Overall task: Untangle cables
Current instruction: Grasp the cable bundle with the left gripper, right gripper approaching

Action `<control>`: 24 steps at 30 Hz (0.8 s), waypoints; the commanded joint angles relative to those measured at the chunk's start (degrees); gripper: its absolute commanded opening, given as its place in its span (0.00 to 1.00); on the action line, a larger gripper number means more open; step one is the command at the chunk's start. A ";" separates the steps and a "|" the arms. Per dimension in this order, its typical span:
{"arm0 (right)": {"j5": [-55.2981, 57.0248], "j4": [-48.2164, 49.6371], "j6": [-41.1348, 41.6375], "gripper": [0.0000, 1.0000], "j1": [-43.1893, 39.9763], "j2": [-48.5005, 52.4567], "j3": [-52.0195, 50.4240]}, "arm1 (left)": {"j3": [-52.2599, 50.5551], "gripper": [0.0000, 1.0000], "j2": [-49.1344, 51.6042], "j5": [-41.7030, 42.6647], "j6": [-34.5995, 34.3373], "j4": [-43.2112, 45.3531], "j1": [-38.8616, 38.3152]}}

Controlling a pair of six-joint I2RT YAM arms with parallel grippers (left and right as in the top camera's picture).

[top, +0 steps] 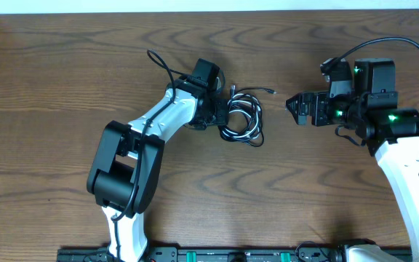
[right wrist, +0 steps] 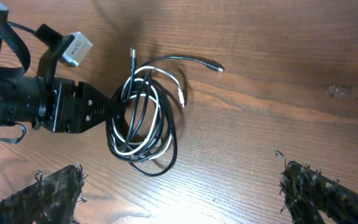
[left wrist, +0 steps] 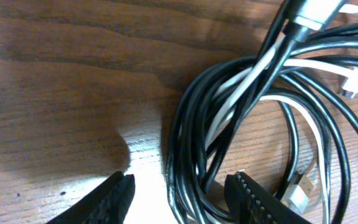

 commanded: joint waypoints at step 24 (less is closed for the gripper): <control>-3.85 3.74 4.59 0.97 1.40 2.99 0.96 | 1.68 0.07 -9.05 -0.83 0.11 -1.70 0.90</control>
